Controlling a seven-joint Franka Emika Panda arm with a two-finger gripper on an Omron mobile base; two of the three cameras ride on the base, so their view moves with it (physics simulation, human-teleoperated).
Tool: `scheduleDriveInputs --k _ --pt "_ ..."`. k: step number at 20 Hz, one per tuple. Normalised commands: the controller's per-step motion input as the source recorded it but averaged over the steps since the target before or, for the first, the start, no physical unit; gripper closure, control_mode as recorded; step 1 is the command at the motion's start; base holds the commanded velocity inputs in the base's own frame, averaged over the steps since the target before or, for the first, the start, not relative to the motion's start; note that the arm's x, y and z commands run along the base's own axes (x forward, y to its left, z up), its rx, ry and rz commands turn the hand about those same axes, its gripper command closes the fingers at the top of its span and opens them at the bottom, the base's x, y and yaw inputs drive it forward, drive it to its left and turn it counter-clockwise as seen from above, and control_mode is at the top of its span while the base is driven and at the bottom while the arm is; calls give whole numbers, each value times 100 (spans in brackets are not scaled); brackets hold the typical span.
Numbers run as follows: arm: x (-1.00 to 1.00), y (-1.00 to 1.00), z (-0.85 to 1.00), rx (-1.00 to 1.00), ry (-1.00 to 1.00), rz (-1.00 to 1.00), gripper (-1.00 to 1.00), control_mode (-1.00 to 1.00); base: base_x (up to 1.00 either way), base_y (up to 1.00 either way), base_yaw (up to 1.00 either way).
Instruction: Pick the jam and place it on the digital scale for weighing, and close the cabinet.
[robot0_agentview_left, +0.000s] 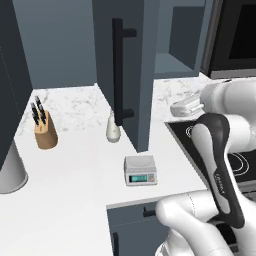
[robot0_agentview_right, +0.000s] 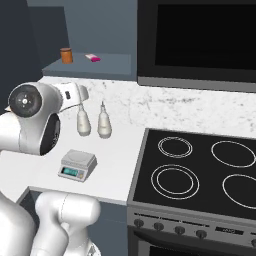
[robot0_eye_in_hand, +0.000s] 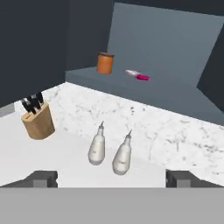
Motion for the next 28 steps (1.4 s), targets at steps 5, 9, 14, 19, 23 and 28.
scheduleDriveInputs --k 5,9,14,19,23,28 --pt "-1 11 88 -8 -22 8 -100 -100 0 0 0" --pt "0 2 64 -4 -13 7 -100 -100 0 0 0" --pt "3 10 53 -3 0 13 -100 -100 0 0 0" --pt "21 22 10 0 0 17 -100 -100 0 0 0" --pt "29 26 0 0 3 3 -100 -100 0 0 0" --pt "42 40 -3 0 2 0 -100 -100 0 0 0"
